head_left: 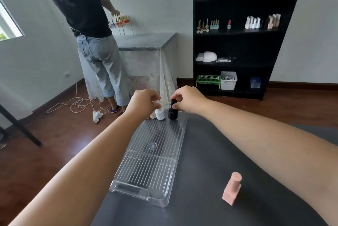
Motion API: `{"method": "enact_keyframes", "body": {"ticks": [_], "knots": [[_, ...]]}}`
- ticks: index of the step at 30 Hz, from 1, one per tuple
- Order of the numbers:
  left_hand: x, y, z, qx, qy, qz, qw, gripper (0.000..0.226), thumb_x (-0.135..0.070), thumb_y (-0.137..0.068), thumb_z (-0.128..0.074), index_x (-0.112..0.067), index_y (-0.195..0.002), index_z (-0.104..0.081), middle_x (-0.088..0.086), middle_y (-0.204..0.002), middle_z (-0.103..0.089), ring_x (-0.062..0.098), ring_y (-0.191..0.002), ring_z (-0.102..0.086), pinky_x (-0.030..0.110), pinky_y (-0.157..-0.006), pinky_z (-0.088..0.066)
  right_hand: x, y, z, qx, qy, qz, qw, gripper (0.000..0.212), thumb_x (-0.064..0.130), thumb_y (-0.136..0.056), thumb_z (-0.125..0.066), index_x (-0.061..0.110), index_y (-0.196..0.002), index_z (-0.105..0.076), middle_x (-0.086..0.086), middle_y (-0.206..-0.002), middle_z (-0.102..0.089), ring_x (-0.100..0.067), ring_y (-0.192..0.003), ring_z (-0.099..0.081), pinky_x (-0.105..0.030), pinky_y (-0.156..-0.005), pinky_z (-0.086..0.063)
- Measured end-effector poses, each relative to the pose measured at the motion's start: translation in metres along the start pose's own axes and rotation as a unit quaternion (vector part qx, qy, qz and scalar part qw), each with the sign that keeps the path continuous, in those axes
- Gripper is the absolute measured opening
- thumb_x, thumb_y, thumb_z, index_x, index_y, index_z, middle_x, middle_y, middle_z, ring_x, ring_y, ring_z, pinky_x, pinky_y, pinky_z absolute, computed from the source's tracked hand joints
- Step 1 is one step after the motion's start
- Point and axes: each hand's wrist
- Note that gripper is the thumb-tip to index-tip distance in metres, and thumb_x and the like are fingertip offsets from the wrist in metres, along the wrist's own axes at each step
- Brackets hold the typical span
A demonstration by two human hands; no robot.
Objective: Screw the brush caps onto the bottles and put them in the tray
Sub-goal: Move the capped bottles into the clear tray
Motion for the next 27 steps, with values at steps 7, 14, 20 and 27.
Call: {"method": "enact_keyframes", "body": {"ticks": [7, 14, 20, 27], "knots": [[0.003, 0.001, -0.007, -0.015, 0.003, -0.032, 0.999, 0.017, -0.015, -0.078, -0.075, -0.019, -0.094, -0.071, -0.004, -0.087, -0.064, 0.016, -0.077, -0.065, 0.035, -0.056, -0.058, 0.002, -0.013, -0.013, -0.008, 0.010, 0.002, 1.000, 0.022, 0.018, -0.079, -0.076, 0.016, -0.100, -0.073, 0.015, -0.069, -0.055, -0.011, -0.073, -0.057, -0.028, -0.071, -0.050], [0.002, 0.012, -0.003, -0.032, -0.016, -0.077, 0.996, 0.017, -0.007, -0.079, -0.070, -0.016, -0.093, -0.068, -0.001, -0.093, -0.062, 0.015, -0.081, -0.064, 0.021, -0.056, -0.047, 0.005, -0.012, -0.020, -0.014, -0.014, -0.001, 1.000, 0.026, 0.020, -0.082, -0.073, 0.016, -0.107, -0.070, 0.012, -0.074, -0.054, -0.008, -0.073, -0.054, -0.022, -0.063, -0.042], [-0.006, 0.059, 0.014, -0.058, 0.033, -0.087, 0.994, 0.025, -0.012, -0.080, -0.071, -0.021, -0.103, -0.069, -0.002, -0.107, -0.067, 0.011, -0.095, -0.062, 0.031, -0.084, -0.052, 0.006, 0.021, 0.001, -0.005, -0.049, -0.004, 0.999, 0.051, 0.035, -0.085, -0.068, 0.026, -0.132, -0.052, 0.001, -0.093, -0.068, -0.012, -0.089, -0.062, -0.028, -0.082, -0.049], [0.006, 0.154, 0.026, -0.044, 0.039, -0.066, 0.996, 0.020, -0.037, -0.085, -0.070, -0.029, -0.103, -0.071, -0.020, -0.106, -0.064, 0.003, -0.087, -0.059, 0.027, -0.087, -0.046, -0.013, 0.117, 0.051, 0.105, -0.152, 0.018, 0.983, 0.016, 0.030, -0.084, -0.072, 0.034, -0.100, -0.072, 0.001, -0.091, -0.070, -0.005, -0.080, -0.062, -0.023, -0.078, -0.050]]}}
Point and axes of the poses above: each hand's wrist, its own y-axis away from the middle knuckle, its own z-axis out of the back of the hand, x = y × z
